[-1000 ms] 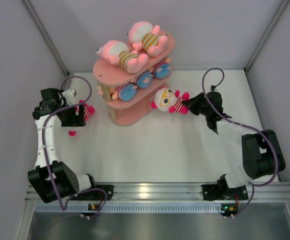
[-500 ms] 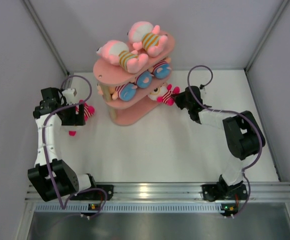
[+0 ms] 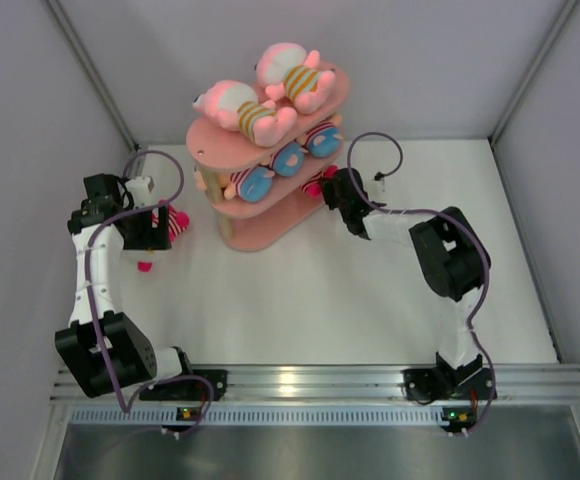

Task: Place and organize the stuffed toys onto the shelf

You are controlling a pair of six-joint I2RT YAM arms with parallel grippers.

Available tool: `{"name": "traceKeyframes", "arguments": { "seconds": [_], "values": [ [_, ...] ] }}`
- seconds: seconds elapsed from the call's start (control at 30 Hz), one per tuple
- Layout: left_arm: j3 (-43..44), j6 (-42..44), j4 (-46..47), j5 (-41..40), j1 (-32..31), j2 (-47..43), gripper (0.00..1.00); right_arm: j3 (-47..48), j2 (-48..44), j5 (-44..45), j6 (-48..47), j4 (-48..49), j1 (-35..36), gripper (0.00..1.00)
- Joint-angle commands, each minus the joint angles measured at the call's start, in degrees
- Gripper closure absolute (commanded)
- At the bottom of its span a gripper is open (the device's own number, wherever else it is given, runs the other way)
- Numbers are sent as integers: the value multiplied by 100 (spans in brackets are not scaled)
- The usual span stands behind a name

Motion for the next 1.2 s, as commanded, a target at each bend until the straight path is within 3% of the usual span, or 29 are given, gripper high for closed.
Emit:
{"name": "traceKeyframes", "arguments": {
  "seconds": [0.0, 0.2, 0.3, 0.33, 0.43, 0.7, 0.8, 0.93, 1.17],
  "values": [
    [27, -4, 252, -39, 35, -64, 15, 221, 159, 559, 536, -163, 127, 100],
    [36, 32, 270, -126, 26, -64, 15, 196, -25, 761, 246, -394, 189, 100],
    [-8, 137, 375, -240, 26, -38, 15, 116, -175, 630, -105, -350, 189, 75],
    [-26, 163, 488, -310, 26, -29, 15, 134, -253, 560, -237, -358, 189, 57],
    [-52, 295, 883, -741, 26, 128, 14, 56, -420, 445, -475, -429, 198, 43],
    [782, 463, 982, -811, 26, 1568, 12, -648, -1326, 497, -879, -16, 224, 40],
    [600, 322, 990, -1346, 26, 1694, 11, -981, -1668, 515, -1213, 133, 224, 40],
    [344, 418, 1017, -1313, 35, 1693, 9, -1070, -1976, 445, -1809, 195, 224, 39],
    [449, 428, 1553, -1428, 35, 2448, 12, -1316, -2363, 23, -2461, 486, 224, 41]
  ]
}}
